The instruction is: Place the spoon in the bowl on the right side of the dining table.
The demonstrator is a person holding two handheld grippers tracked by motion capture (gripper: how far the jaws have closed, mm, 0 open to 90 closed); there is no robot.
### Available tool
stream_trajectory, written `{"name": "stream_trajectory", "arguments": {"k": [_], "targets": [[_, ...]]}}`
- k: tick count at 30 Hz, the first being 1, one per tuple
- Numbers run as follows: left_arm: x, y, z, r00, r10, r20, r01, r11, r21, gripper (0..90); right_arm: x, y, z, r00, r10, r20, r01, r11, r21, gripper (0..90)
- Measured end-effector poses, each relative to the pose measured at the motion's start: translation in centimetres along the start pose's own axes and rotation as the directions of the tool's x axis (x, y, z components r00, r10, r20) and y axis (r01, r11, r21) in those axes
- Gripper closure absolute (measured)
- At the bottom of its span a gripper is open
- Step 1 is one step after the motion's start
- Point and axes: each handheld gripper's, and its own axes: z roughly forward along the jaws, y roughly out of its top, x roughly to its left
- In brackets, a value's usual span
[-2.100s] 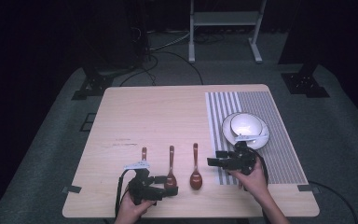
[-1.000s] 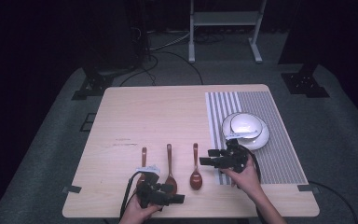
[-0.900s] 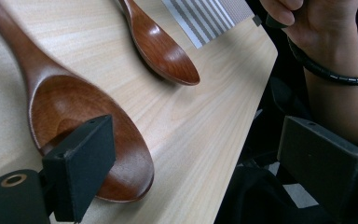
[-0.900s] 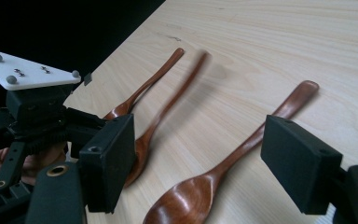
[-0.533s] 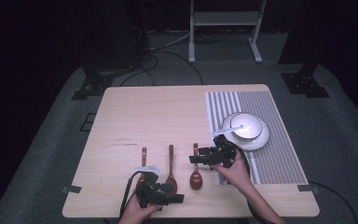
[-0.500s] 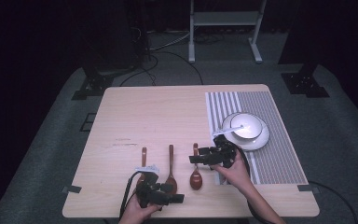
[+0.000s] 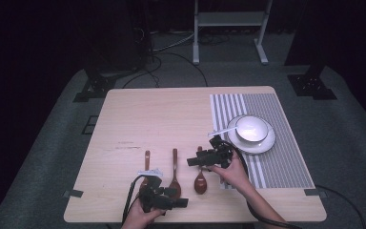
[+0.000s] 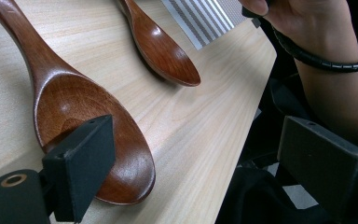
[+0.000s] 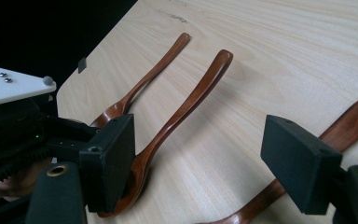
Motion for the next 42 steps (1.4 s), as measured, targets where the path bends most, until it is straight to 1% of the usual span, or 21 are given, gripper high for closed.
{"name": "stream_trajectory", "arguments": {"k": [10, 14, 25, 29, 33, 35, 41, 42], "targets": [[0.0, 0.0, 0.0, 1.0, 0.0, 0.0, 0.0, 1.0, -0.001, 10.1, -0.5, 0.8, 0.8, 0.9999, 0.012, 0.002, -0.013, 1.0, 0.016, 25.1], [-0.1, 0.0, 0.0, 1.0, 0.002, -0.004, -0.002, 1.0, 0.001, 10.1, -0.5, 1.1, 1.1, 0.9998, 0.02, -0.007, -0.02, 1.0, 0.017, 25.1], [0.0, 0.0, 0.0, 1.0, 0.001, -0.002, -0.001, 1.0, -0.001, 10.1, -0.4, 1.8, 2.3, 0.9996, 0.027, 0.002, -0.027, 0.999, 0.046, 25.1], [0.0, 0.0, 0.0, 1.0, 0.003, -0.003, -0.003, 1.0, 0.0, 10.1, -0.5, 2.2, 3.1, 0.9997, 0.025, 0.009, -0.025, 0.998, 0.064, 25.1], [0.0, 0.0, 0.0, 1.0, 0.002, -0.002, -0.002, 1.0, 0.003, 10.1, -0.5, 2.4, 3.7, 0.9997, 0.023, 0.006, -0.024, 0.997, 0.07, 25.2], [0.0, 0.0, 0.0, 1.0, 0.002, -0.001, -0.002, 1.0, 0.003, 10.1, -0.4, 2.7, 4.3, 0.9996, 0.026, 0.01, -0.027, 0.996, 0.086, 25.9], [0.0, 0.0, 0.0, 1.0, 0.002, -0.001, -0.002, 1.0, 0.003, 10.1, -0.3, 3.0, 5.3, 0.9996, 0.026, 0.008, -0.026, 0.995, 0.098, 27.4], [0.0, 0.0, 0.0, 1.0, 0.003, -0.002, -0.003, 1.0, 0.005, 10.0, -0.4, 3.0, 5.6, 0.9996, 0.026, 0.011, -0.027, 0.994, 0.103, 28.8]]}}
